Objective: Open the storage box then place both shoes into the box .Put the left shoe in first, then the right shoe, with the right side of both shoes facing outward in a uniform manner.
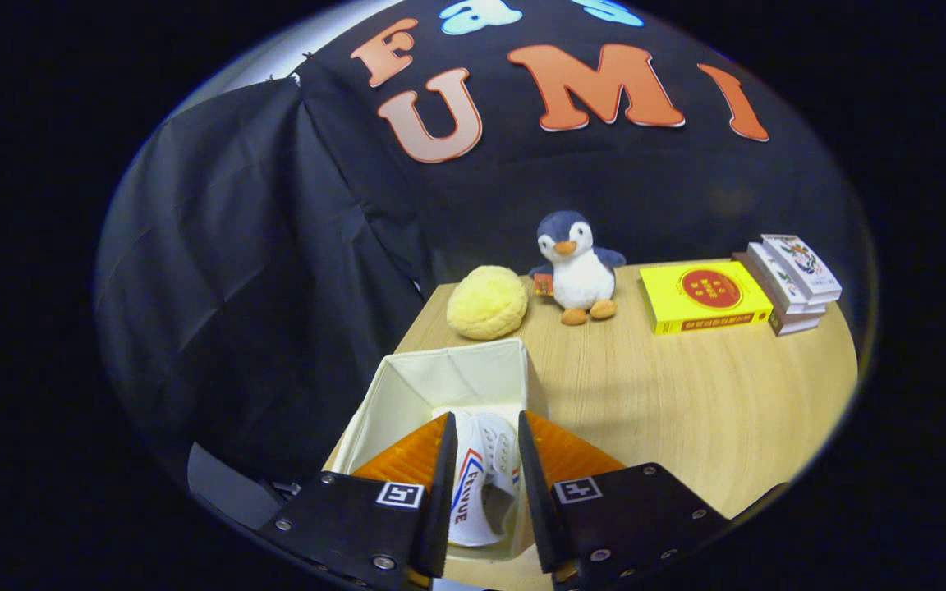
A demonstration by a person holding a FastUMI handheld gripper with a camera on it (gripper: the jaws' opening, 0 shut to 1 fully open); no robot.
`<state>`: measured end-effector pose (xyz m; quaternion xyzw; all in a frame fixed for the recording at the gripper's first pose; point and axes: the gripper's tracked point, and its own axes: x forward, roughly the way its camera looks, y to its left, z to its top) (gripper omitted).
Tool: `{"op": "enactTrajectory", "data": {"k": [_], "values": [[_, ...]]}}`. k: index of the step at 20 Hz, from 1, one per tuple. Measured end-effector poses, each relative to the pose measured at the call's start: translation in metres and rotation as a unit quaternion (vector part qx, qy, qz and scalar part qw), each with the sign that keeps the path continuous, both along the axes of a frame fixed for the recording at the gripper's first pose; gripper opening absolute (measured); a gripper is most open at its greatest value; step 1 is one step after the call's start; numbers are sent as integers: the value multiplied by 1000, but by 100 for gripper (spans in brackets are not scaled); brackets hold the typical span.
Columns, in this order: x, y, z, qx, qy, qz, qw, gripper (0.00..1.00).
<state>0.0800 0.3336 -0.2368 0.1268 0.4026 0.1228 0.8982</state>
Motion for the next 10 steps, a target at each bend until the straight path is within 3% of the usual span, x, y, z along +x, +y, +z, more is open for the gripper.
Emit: {"op": "enactTrajectory", "data": {"k": [2, 5, 10], "values": [[0, -28, 14, -21, -29, -6, 999, 53], [1, -71, 39, -46, -77, -13, 996, 59], [-6, -145, 81, -81, -143, -35, 986, 84]]}}
